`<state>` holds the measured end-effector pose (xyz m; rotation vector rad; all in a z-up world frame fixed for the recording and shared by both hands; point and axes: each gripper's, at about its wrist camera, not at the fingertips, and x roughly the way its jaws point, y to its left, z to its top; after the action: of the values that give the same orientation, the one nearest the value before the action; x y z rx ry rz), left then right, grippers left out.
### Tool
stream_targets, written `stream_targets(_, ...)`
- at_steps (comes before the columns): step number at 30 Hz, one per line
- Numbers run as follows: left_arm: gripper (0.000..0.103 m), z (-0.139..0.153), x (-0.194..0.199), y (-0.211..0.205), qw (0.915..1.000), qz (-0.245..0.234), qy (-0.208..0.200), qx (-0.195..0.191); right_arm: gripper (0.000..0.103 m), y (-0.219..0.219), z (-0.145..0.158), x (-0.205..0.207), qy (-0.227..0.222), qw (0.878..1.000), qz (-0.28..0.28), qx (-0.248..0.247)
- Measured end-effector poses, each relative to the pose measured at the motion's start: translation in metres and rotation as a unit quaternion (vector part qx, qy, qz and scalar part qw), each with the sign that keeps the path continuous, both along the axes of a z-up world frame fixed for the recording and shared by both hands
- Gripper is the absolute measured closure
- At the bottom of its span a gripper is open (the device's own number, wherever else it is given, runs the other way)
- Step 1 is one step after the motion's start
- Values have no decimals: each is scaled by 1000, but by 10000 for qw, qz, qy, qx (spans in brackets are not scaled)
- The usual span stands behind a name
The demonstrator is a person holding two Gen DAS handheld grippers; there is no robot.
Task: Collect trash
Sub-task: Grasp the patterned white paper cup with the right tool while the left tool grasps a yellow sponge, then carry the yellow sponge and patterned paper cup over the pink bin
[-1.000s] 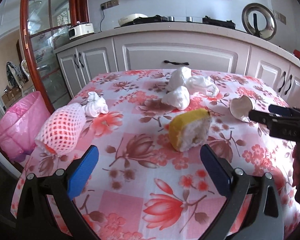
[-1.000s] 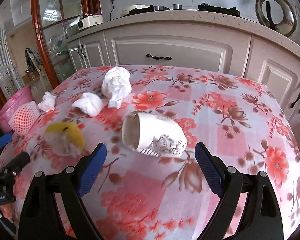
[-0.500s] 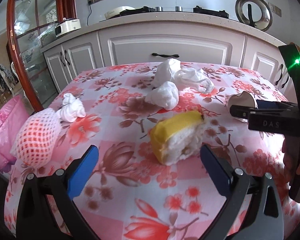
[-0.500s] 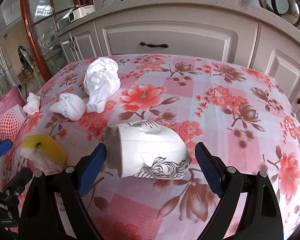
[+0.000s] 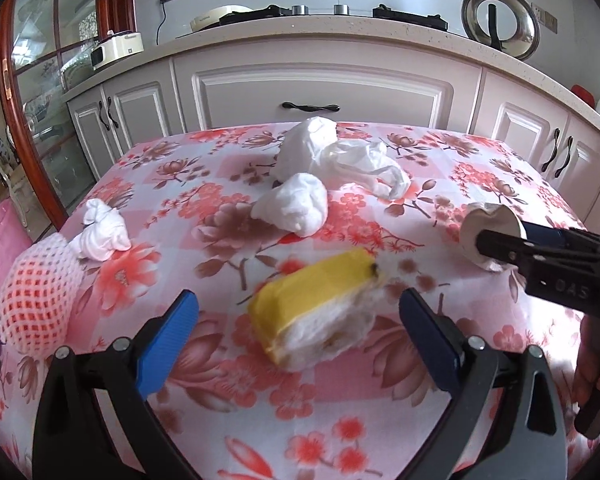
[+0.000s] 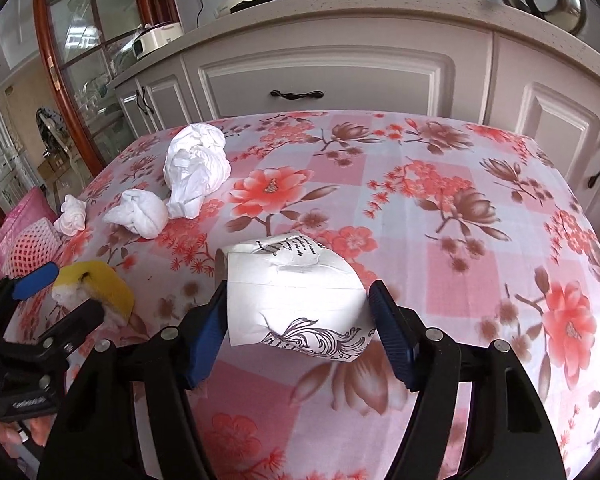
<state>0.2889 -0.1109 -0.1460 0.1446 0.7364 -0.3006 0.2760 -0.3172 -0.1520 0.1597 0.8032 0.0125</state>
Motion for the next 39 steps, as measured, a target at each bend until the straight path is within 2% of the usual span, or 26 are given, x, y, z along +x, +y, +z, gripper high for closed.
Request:
stream_targets(5, 24, -5, 4, -13, 9998, -140, 88, 53, 37, -2, 3, -9, -41, 10000, -49, 19)
stream_targets(9, 42, -6, 1, -18, 9996, -255, 110, 69, 37, -1, 5, -14, -54, 10000, -32, 9)
stream_targets(20, 47, 2, -20, -4, 9995, -302, 66, -115, 37, 12, 6, -28, -67, 9999, 82, -34)
stream_targets(32, 47, 10, -60, 58, 9994, 298, -97, -161, 37, 65, 13, -45, -90, 9975, 693, -107)
stream_targets(39, 47, 10, -77, 103, 9968, 717, -51, -346, 37, 104, 13, -48, -22, 9933, 1139, -170)
